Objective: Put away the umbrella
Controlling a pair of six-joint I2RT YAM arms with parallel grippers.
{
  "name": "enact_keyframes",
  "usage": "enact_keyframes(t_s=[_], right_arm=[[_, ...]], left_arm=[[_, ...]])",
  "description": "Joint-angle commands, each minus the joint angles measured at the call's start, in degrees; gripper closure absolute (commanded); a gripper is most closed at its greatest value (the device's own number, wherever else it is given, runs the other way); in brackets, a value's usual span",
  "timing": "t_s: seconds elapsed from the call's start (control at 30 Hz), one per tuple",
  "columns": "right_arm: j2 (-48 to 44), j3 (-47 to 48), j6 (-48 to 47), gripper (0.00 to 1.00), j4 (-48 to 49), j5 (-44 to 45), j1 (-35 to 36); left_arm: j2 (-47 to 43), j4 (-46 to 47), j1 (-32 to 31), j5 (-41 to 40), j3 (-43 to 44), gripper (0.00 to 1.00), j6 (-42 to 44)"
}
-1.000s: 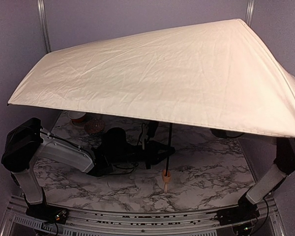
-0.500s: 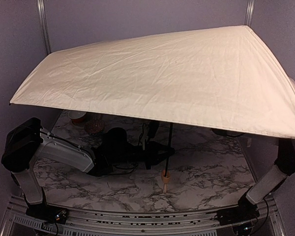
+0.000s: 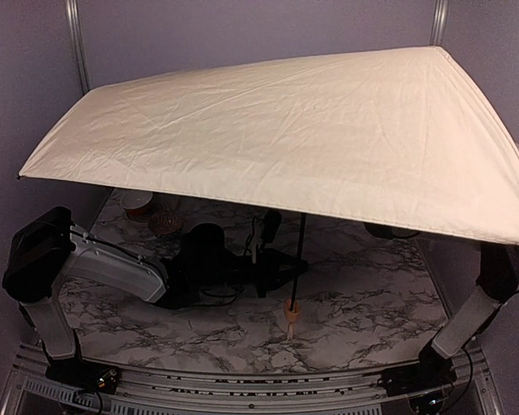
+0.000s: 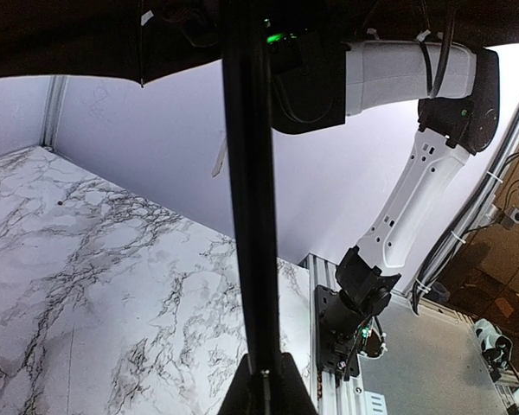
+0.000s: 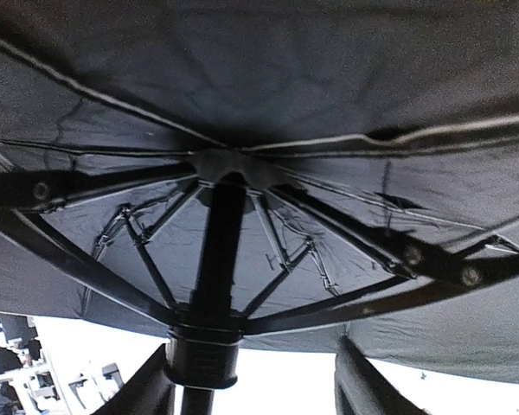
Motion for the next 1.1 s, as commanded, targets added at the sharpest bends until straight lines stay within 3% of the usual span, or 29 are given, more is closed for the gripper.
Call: enact_keyframes(t_s=[0.0, 0.07, 0.2, 0.37, 0.9, 1.07], right_arm=[[-0.49, 2.25, -0.27, 0.47, 1.24, 0.67, 0.35], [-0.52, 2.24, -0.28, 0.49, 1.39, 0.6, 0.34], [-0.91, 2.23, -0.93, 0.4, 1.32, 0.73, 0.4], [-1.24, 0.75, -0.65, 0.51, 3.94, 2.86, 0.38], [0.08, 1.35, -0.99, 0.48, 5.05, 4.22, 1.13], [0.45, 1.76, -1.21, 0.61, 4.83, 4.44, 1.15]], left_arm=[[-1.07, 3.66, -0.33, 0.95, 2.74, 1.0, 2.09], [-1.11, 3.64, -0.31, 0.95, 2.74, 1.0, 2.18], [-1.02, 3.66, -0.31, 0.95, 2.58, 1.0, 2.1], [-1.02, 3.66, -0.33, 0.95, 2.71, 1.0, 1.88], [-0.18, 4.1, -0.57, 0.1, 3.63, 1.0, 0.48], [-0.21, 4.1, -0.58, -0.02, 3.29, 1.0, 0.34]])
